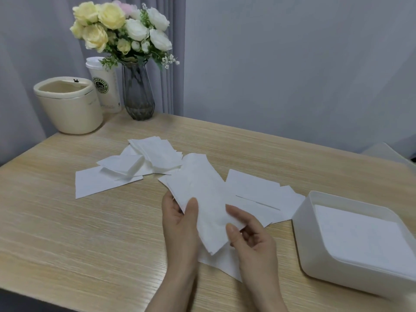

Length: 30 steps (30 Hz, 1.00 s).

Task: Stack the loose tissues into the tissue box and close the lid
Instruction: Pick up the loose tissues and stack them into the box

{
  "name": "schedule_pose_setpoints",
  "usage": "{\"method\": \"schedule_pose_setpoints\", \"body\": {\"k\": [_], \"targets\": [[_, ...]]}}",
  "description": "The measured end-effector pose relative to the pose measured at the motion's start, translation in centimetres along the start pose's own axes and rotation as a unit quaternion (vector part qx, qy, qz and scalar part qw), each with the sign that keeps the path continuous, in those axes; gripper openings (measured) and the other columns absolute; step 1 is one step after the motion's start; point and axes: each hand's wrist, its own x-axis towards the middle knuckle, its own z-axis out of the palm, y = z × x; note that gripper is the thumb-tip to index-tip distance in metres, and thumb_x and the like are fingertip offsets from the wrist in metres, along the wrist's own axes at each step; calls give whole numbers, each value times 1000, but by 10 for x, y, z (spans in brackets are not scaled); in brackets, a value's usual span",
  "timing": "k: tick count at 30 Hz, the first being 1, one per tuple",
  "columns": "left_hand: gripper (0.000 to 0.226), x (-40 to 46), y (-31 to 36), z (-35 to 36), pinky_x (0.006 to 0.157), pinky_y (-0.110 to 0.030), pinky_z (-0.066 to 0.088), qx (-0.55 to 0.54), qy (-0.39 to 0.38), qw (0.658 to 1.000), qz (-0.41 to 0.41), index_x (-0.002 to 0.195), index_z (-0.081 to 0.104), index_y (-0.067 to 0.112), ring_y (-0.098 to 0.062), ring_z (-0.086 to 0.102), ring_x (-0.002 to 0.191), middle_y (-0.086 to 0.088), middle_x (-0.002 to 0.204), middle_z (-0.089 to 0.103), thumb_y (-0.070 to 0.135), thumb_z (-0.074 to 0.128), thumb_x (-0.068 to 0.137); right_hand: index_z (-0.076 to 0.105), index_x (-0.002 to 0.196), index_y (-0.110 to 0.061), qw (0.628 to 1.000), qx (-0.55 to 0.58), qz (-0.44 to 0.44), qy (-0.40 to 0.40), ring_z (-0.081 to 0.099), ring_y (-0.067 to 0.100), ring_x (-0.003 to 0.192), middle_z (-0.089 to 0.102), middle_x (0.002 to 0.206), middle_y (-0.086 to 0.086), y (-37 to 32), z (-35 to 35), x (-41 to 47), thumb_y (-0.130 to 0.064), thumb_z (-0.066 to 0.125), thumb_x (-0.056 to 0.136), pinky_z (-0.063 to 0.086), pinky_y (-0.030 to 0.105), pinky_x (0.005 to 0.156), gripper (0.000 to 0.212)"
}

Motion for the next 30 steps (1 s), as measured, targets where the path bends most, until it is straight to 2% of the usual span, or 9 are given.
{"method": "schedule_pose_setpoints", "body": {"k": [4, 8, 10, 12, 14, 19, 24, 27, 30], "targets": [[61, 8, 14, -9, 70, -25, 54, 24, -63, 997, 30, 126, 53, 38, -9, 66, 83, 4, 109, 68, -10, 59, 88, 75, 94, -28, 996, -80, -28, -16, 60, 5, 79, 73, 92, -10, -24, -30, 10, 3, 59, 89, 45, 11, 71, 35], [42, 2, 25, 0, 60, -21, 50, 101, -121, 987, 24, 112, 68, 30, -11, 51, 53, 17, 100, 71, -4, 65, 86, 75, 92, -29, 993, -106, -47, 5, 54, 3, 67, 71, 79, -12, -52, -60, 19, -1, 62, 88, 41, 9, 60, 32], [36, -5, 25, 11, 62, -15, 48, 112, -128, 985, 14, 110, 68, 27, -11, 52, 49, 19, 95, 72, -1, 65, 87, 74, 97, -27, 994, -97, -58, 5, 51, -1, 60, 62, 64, -17, -61, -70, 21, -2, 64, 87, 40, 7, 59, 29], [34, -13, 20, 22, 72, -16, 49, 108, -123, 986, 12, 112, 68, 26, -11, 55, 48, 13, 108, 70, 2, 66, 88, 73, 102, -21, 995, -81, -55, 10, 45, 2, 55, 50, 54, -15, -63, -80, 21, -2, 66, 85, 39, 7, 57, 27], [34, -21, 15, 32, 81, -17, 49, 106, -116, 987, 10, 113, 68, 30, -11, 58, 49, 9, 118, 66, 5, 66, 89, 73, 103, -21, 995, -82, -55, 15, 40, 9, 58, 43, 57, -7, -63, -91, 18, -2, 68, 83, 38, 12, 57, 28], [31, -42, 7, 59, 64, -15, 50, 111, -171, 979, -3, 109, 70, 28, -12, 61, 63, 7, 108, 68, 5, 68, 88, 74, 95, -30, 981, -155, -83, 78, 47, 8, 64, 67, 77, -15, -71, -127, 9, -9, 69, 84, 42, 15, 63, 25], [24, -56, -5, 86, 78, -19, 43, 242, -290, 925, 46, 104, 72, 38, 1, 60, 88, 23, 93, 66, 21, 69, 87, 72, 92, -35, 960, -212, -90, 162, 48, 0, 61, 66, 84, -27, -80, -176, 8, -12, 69, 85, 38, 15, 64, 24], [26, -62, -18, 102, 90, -28, 42, 314, -329, 882, 125, 107, 72, 37, 5, 52, 106, 24, 98, 66, 42, 61, 84, 72, 87, -35, 940, -268, -76, 196, 55, -6, 89, 68, 100, -20, -76, -201, 7, -17, 69, 85, 39, 19, 83, 18], [45, -64, -37, 110, 106, -36, 32, 347, -346, 848, 201, 106, 74, 35, 12, 47, 112, 28, 96, 65, 56, 45, 78, 69, 91, -44, 917, -331, -68, 213, 52, 12, 109, 67, 100, -19, -72, -218, 7, -23, 67, 86, 39, 41, 102, 22]]}}
